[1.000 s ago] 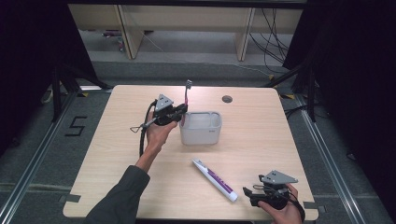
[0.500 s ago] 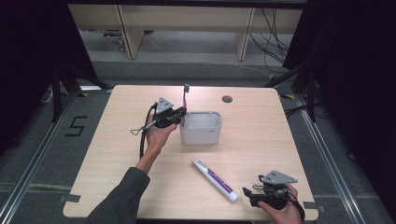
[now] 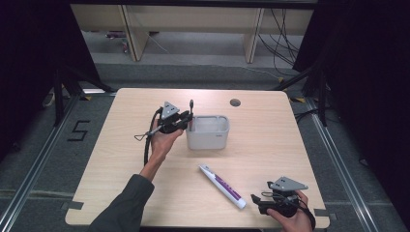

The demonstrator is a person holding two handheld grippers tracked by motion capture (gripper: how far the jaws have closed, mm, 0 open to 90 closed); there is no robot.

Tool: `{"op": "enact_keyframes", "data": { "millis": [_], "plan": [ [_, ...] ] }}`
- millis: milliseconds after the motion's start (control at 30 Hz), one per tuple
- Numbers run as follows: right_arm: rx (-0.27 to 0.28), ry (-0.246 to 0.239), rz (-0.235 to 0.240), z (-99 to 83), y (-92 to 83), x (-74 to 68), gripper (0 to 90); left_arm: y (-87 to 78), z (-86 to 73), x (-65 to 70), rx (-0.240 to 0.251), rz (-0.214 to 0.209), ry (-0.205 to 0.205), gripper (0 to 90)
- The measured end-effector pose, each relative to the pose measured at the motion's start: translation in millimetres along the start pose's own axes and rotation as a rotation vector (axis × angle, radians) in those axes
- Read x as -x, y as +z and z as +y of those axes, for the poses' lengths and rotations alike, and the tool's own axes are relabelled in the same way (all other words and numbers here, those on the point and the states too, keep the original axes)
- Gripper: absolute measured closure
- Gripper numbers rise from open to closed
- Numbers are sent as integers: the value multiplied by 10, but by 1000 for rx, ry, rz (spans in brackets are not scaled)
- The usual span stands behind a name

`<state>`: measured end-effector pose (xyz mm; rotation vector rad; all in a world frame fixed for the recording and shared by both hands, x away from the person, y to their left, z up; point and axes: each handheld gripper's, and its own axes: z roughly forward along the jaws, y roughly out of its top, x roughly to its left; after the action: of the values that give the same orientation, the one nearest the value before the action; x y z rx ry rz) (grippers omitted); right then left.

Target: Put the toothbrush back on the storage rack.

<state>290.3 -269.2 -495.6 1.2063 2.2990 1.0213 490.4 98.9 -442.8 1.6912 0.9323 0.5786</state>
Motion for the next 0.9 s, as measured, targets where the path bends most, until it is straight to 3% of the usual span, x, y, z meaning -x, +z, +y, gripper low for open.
{"op": "enact_keyframes", "data": {
  "millis": [100,233,267,500,600,800,900],
  "plan": [
    [8,-24,7,-1,11,15,225,-48,7,-13,8,5,-14,648],
    [-21,53,13,0,-12,-30,225,-120,17,-24,20,9,-20,590],
    [-3,1,-4,4,-11,5,225,-141,21,-26,15,9,-23,572],
    [15,-3,-5,3,-4,18,225,-254,57,4,4,6,-32,500],
    [12,7,-9,3,-12,16,225,-275,59,11,-23,-21,-45,426],
    [16,22,8,10,-4,21,227,-372,68,43,-69,-56,-25,363],
    [17,29,10,10,-1,21,227,-432,80,80,-69,-69,-14,351]
  ]
}}
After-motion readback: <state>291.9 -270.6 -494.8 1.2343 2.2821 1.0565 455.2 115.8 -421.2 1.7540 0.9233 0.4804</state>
